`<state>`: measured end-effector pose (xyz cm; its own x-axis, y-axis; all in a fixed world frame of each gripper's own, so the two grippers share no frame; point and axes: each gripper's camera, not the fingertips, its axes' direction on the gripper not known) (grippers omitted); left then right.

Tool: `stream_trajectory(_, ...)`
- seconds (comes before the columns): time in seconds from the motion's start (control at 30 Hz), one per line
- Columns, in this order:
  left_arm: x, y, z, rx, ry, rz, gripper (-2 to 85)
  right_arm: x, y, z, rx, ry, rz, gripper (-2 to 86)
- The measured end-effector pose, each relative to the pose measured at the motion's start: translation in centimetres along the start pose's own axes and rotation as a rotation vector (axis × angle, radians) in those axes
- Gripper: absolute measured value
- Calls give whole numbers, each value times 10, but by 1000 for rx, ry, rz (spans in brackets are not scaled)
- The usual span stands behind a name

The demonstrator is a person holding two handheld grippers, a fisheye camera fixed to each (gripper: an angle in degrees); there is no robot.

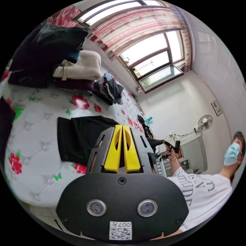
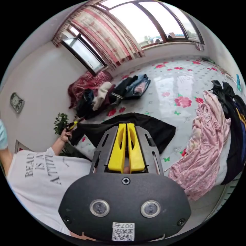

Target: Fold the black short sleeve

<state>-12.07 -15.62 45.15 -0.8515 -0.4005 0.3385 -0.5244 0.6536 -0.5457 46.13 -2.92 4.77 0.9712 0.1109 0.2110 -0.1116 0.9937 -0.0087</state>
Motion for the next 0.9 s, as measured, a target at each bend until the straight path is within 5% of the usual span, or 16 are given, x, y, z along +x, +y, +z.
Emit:
stream_trajectory(0.2, 85, -103, -47, 271, 139, 168, -10, -56, -113, -88, 294, 4, -177, -3)
stream_trajectory(0.43, 190, -68, -126, 405, 139, 572, -10, -122, -65, -178, 581, 22, -460, -3)
stream_trajectory(0.7, 152, 56, -123, 283, 100, 591, -10, -103, 54, -155, 413, 57, -498, -2)
stream_trajectory(0.9, 16, 148, -96, 282, 92, 78, -10, -34, 126, -57, 81, 127, -164, -3)
